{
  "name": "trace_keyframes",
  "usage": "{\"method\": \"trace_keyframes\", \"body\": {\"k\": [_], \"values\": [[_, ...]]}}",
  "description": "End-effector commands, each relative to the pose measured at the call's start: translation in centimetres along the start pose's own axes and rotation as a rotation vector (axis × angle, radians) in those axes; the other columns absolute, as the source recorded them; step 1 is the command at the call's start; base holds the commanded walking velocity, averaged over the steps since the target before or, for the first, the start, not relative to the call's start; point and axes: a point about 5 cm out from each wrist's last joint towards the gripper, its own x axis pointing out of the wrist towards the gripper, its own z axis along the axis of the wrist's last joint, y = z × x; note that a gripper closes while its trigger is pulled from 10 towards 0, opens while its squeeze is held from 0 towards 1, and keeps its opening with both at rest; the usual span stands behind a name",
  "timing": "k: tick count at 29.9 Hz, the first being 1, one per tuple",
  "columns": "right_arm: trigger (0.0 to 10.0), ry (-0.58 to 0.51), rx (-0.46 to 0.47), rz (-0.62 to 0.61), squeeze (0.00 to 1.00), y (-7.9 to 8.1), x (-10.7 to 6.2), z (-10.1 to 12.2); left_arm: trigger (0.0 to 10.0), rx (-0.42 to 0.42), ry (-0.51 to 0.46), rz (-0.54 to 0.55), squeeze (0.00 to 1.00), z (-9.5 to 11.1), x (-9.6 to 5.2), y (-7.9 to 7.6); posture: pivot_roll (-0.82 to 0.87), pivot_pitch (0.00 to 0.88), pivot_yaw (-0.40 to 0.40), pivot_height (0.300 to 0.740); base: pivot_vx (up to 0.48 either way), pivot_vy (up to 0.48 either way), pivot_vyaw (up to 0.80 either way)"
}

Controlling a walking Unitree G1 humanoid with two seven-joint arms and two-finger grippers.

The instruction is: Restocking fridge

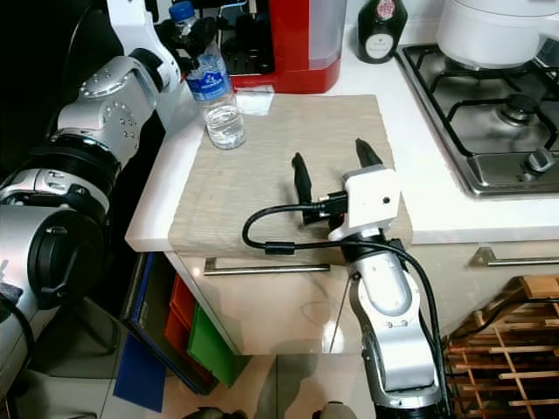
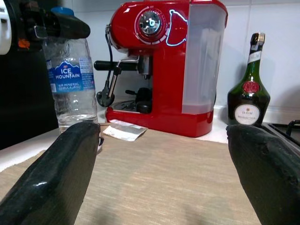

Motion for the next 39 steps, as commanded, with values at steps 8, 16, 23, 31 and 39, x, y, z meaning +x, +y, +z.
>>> {"method": "trace_keyframes", "body": {"k": [8,16,23,31,39], "values": [[10.0,0.016,0.012,-0.006,0.0,0.1,0.0,-0.4,0.0,0.039,-0.027,-0.021,0.0,0.4,-0.1,0.1,-0.17,0.052,0.119,0.74,0.0,0.0,0.0],[10.0,0.015,0.015,-0.034,0.0,-0.3,0.4,-1.0,10.0,0.196,-0.258,-0.089,0.0,3.0,-1.4,-1.6,-0.15,0.0,0.108,0.74,0.0,0.0,0.0],[10.0,-0.003,0.001,-0.03,0.0,-0.7,1.7,-1.5,10.0,0.301,-0.45,-0.103,0.0,5.2,-3.8,-2.4,-0.12,0.0,0.092,0.74,0.0,0.0,0.0],[10.0,-0.06,-0.037,-0.214,0.0,-2.7,2.4,-1.0,10.0,0.302,-0.472,-0.1,0.0,3.9,-6.0,-3.3,-0.1,0.0,0.087,0.74,0.0,0.0,0.0],[10.0,-0.075,-0.051,-0.246,0.0,-3.5,2.2,-0.6,10.0,0.2,-0.406,-0.053,0.0,1.3,-7.4,-3.3,-0.12,0.0,0.067,0.74,0.0,0.0,0.0]]}}
